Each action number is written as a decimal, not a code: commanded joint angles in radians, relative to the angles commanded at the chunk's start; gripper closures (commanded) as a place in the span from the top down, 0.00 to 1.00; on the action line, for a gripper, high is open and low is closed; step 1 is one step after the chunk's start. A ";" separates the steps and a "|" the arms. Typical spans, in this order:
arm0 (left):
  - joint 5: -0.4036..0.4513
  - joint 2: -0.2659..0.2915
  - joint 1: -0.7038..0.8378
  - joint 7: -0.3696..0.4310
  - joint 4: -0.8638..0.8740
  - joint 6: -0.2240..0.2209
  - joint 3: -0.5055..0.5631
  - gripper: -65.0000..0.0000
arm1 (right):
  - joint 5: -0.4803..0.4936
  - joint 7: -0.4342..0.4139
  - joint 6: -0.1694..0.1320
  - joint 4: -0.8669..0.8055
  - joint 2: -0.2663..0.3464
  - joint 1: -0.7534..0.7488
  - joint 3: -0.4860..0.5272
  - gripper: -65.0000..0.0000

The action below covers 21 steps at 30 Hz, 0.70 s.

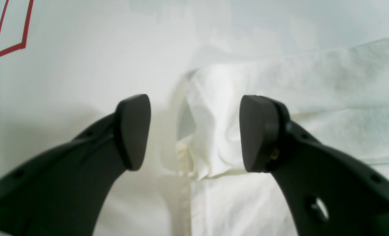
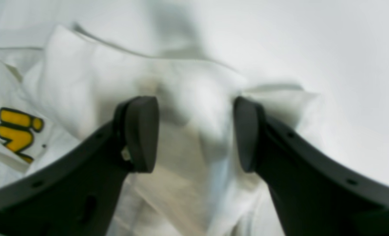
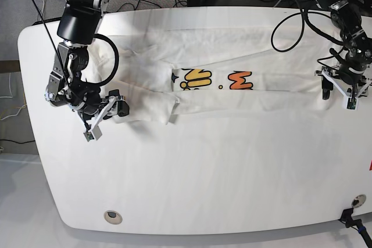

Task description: Fold the T-shirt properly

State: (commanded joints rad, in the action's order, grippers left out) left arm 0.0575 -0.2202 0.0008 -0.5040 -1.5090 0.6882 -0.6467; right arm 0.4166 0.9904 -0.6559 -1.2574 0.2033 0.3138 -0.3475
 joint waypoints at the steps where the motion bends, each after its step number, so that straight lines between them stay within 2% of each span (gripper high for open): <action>1: 0.000 0.000 0.000 0.000 0.000 0.000 0.000 0.62 | 0.000 0.000 0.000 0.000 -0.002 0.000 0.000 0.55; 4: 0.000 0.000 0.000 0.000 0.000 0.000 0.000 0.62 | 0.000 0.000 0.000 0.000 -0.002 0.000 0.000 0.54; 6: 0.000 0.000 0.000 0.000 0.000 0.000 0.000 0.62 | 0.000 0.000 0.000 0.000 -0.002 0.000 0.000 0.46; 9: 0.000 0.000 0.000 0.000 0.000 0.000 0.000 0.62 | 0.000 0.000 0.000 0.000 -0.002 0.000 0.000 0.27; 12: 0.000 0.000 -0.002 0.000 0.000 0.000 0.000 0.62 | 0.003 0.000 0.002 0.000 -0.003 0.000 0.000 0.02; 13: 0.000 0.000 -0.002 0.000 0.000 0.000 0.000 0.62 | 0.003 0.000 0.003 0.000 -0.003 0.002 0.000 0.00; 21: -0.002 0.000 -0.008 0.000 0.000 -0.005 -0.002 0.62 | 0.008 0.002 0.003 -0.002 -0.003 0.006 0.000 0.00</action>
State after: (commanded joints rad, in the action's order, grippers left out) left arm 0.0560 -0.2202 -0.0069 -0.5040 -1.5090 0.6836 -0.6483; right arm 0.4242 0.9920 -0.6529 -1.2589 0.2002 0.3199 -0.3475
